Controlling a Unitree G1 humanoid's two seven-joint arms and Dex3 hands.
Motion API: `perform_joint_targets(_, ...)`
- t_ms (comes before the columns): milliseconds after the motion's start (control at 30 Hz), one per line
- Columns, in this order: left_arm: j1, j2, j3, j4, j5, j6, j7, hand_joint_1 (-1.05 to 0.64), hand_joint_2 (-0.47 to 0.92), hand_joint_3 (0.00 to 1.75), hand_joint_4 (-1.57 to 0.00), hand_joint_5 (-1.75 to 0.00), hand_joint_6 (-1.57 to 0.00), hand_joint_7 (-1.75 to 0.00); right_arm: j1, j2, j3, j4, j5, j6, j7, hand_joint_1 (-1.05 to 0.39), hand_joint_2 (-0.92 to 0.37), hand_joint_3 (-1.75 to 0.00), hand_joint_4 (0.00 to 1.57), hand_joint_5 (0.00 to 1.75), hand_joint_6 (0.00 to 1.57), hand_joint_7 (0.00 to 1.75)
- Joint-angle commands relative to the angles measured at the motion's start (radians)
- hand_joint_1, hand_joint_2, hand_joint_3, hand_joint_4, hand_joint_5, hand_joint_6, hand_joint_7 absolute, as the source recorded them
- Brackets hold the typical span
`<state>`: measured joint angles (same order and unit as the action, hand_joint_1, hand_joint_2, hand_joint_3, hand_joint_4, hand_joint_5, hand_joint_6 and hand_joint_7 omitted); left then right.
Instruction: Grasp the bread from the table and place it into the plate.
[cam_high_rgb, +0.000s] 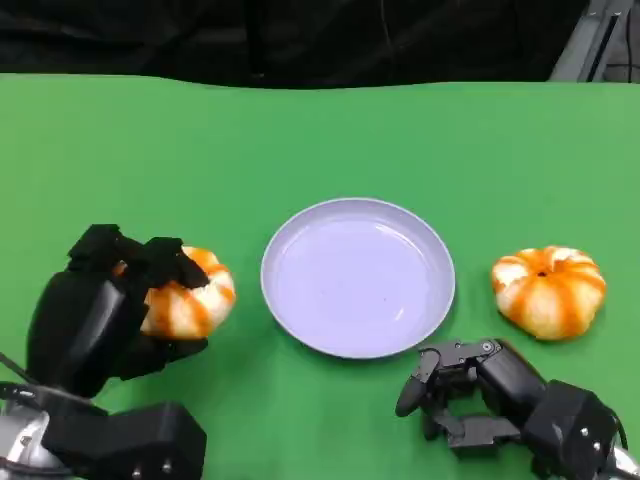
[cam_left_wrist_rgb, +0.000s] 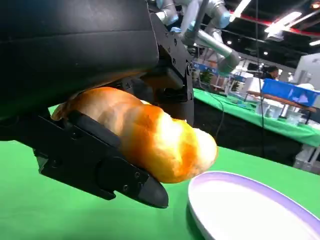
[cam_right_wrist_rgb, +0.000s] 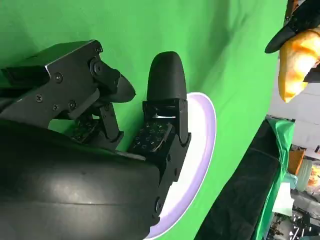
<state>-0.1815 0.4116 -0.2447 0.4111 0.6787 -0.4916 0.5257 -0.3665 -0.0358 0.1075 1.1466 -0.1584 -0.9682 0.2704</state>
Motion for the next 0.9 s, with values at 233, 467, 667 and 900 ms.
perform_joint_targets(233, -0.080, 0.015, -0.018, 0.000, 0.010, -0.038, -0.049, -0.03, 0.83, 0.00, -0.54, -1.72, -0.64, -1.38, -0.008, 0.001, -0.002, 0.005, 0.001, 0.003, -0.011, 0.23, -0.62, -0.96, 0.98, 1.29, 1.00, 0.93)
perform_joint_targets(467, -0.143, -0.010, -0.047, 0.015, 0.022, -0.050, -0.069, -0.05, 0.84, 0.00, -0.54, -1.70, -0.65, -1.33, -0.006, -0.002, -0.001, 0.008, -0.001, 0.000, -0.011, 0.22, -0.61, -0.96, 0.98, 1.28, 1.00, 0.92)
perform_joint_targets(667, -0.226, -0.048, -0.087, 0.093, 0.031, -0.084, -0.073, -0.06, 0.85, 0.01, -0.49, -1.74, -0.53, -1.52, -0.005, 0.000, -0.006, 0.006, 0.013, 0.007, 0.008, 0.21, -0.63, -0.95, 0.99, 1.27, 1.00, 0.92)
perform_joint_targets(900, -0.317, -0.091, -0.111, 0.216, 0.005, -0.119, -0.115, -0.12, 0.86, 0.01, -0.47, -1.75, -0.51, -1.53, -0.005, -0.001, 0.002, 0.000, -0.003, 0.002, -0.009, 0.22, -0.65, -0.92, 1.00, 1.25, 1.01, 0.91)
